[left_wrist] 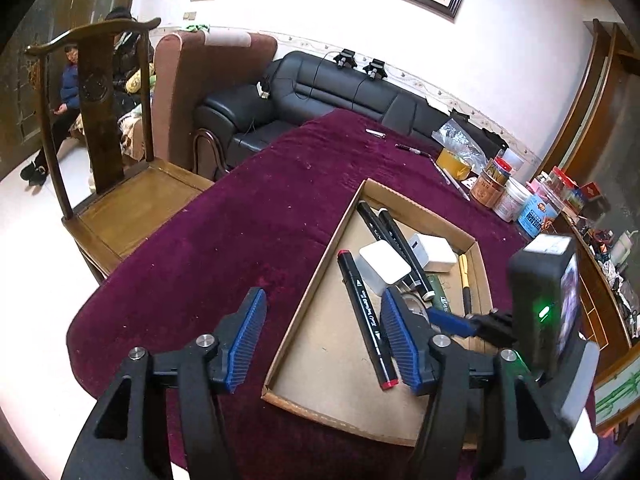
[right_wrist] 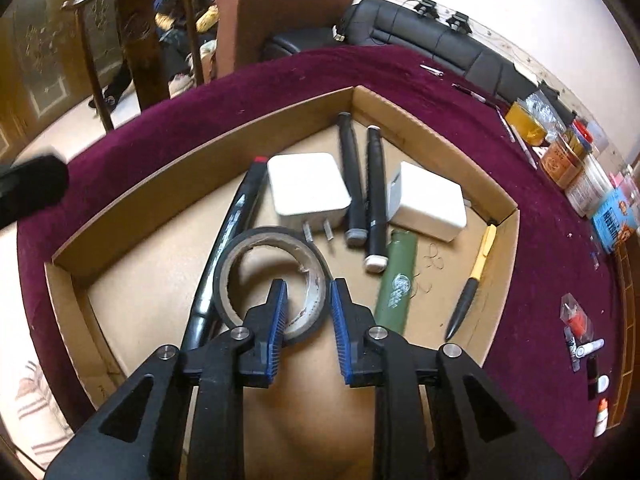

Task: Organize rigid objects
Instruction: 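Carry the marker and tape roll over the tray and open both tools to release them, then move the left tool to the white marker on the clear package and grasp it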

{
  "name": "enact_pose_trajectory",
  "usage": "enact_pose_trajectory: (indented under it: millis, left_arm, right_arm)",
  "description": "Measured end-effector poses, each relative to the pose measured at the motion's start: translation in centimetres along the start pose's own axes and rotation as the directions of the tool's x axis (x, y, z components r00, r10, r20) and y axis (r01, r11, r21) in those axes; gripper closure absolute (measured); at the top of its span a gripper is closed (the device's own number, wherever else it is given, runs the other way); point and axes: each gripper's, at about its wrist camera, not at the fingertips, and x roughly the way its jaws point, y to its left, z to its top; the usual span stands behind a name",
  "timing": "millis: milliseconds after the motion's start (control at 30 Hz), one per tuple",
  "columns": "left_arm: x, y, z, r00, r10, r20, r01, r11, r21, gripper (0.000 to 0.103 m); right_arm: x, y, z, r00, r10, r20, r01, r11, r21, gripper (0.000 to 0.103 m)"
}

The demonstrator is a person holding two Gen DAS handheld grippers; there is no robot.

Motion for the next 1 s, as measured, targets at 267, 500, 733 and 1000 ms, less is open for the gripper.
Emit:
enact_pose_trajectory:
  millis: [267, 500, 733, 1000]
  left_arm:
    - [-1.3, -0.4, 0.0, 0.999, 0.019, 0.033, -0.019, 1.000, 0.013, 0.047]
    - [-3.2, -2.7, -0.5, 0.992, 0.068, 0.108, -0.078, 0.993, 0.087, 0.039]
    - [-6.1, -6.0, -1.4, 0.978, -0.051, 0.204, 0.013, 0.983, 0.181, 0.025]
    - [-4.7, -11.3, -2.6, 0.985, -0.152, 0.086, 0.122, 0.952, 0.280, 0.023]
  right_arm:
    - [-1.4, 1.5, -1.2, 1.000, -0.002, 0.017, 0.003, 0.999, -0.041, 0.081]
    - [-7.9, -4.6, -2.4, 0.977, 0.010, 0.213, -0.052, 0.980, 0.191, 0.071]
    - [-14.0, -11.5, -8.7, 0.839, -0.384, 0.385, 0.243, 0.899, 0.365, 0.015]
    - [-13.2, -25.3, -16.7, 0.918, -0.375, 0.131, 0.225, 0.762, 0.607, 0.015]
